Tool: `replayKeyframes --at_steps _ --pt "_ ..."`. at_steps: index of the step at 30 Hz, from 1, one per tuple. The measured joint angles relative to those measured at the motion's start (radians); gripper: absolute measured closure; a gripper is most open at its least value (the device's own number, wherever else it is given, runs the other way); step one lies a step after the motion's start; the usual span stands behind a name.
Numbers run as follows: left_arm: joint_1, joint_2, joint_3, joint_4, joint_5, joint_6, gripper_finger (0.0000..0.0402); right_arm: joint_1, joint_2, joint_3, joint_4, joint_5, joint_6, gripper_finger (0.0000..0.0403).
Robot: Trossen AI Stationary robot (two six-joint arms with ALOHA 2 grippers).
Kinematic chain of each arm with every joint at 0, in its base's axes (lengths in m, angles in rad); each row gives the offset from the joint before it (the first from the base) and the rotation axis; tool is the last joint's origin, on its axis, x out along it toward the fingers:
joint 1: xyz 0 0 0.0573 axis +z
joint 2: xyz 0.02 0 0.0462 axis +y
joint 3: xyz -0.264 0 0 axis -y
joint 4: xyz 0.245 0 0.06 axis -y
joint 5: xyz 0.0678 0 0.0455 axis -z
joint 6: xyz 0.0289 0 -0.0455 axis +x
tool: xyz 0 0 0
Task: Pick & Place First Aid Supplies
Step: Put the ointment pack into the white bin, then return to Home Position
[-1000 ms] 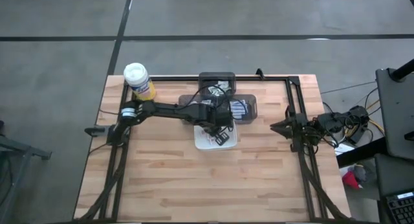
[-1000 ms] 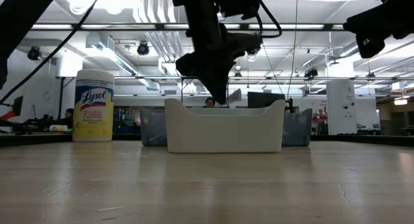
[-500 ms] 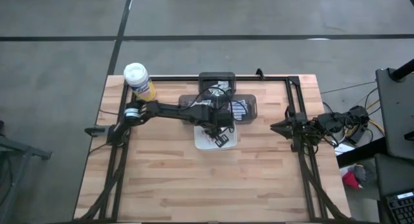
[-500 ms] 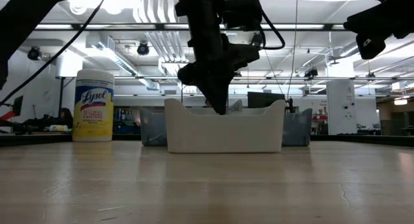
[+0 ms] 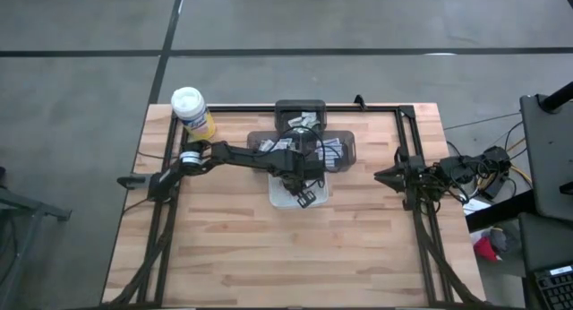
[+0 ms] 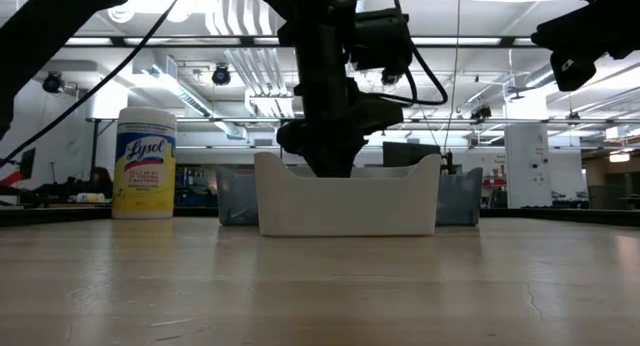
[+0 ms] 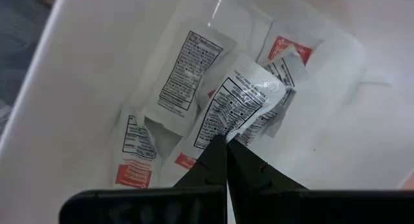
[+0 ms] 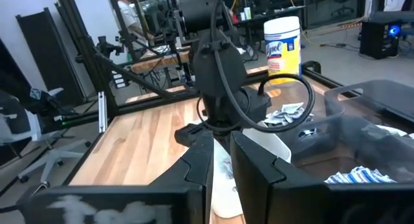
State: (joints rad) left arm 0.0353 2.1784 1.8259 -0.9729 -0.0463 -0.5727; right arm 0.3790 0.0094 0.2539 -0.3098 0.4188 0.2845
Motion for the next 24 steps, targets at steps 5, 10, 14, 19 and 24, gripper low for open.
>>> replayKeyframes --at_steps 5,10,14,19,24 --pt "0.000 -0.001 0.000 0.003 0.000 0.006 0.0400 0.000 0.000 0.000 0.000 0.000 0.000 0.0351" --pt "-0.002 -0.002 0.000 0.003 0.005 0.046 0.0370 0.000 0.000 0.000 0.000 0.000 -0.005 0.0351" --pt "-0.002 -0.002 0.000 0.000 0.009 0.051 0.0319 0.000 0.000 0.000 0.000 0.000 -0.017 0.0351" --pt "-0.002 -0.014 0.000 -0.016 0.064 0.058 0.0250 0.000 0.000 0.000 0.000 -0.021 -0.018 0.0351" --pt "0.001 -0.075 0.000 -0.033 0.115 0.078 0.0220 0.000 0.000 -0.023 0.013 -0.127 -0.015 0.0351"
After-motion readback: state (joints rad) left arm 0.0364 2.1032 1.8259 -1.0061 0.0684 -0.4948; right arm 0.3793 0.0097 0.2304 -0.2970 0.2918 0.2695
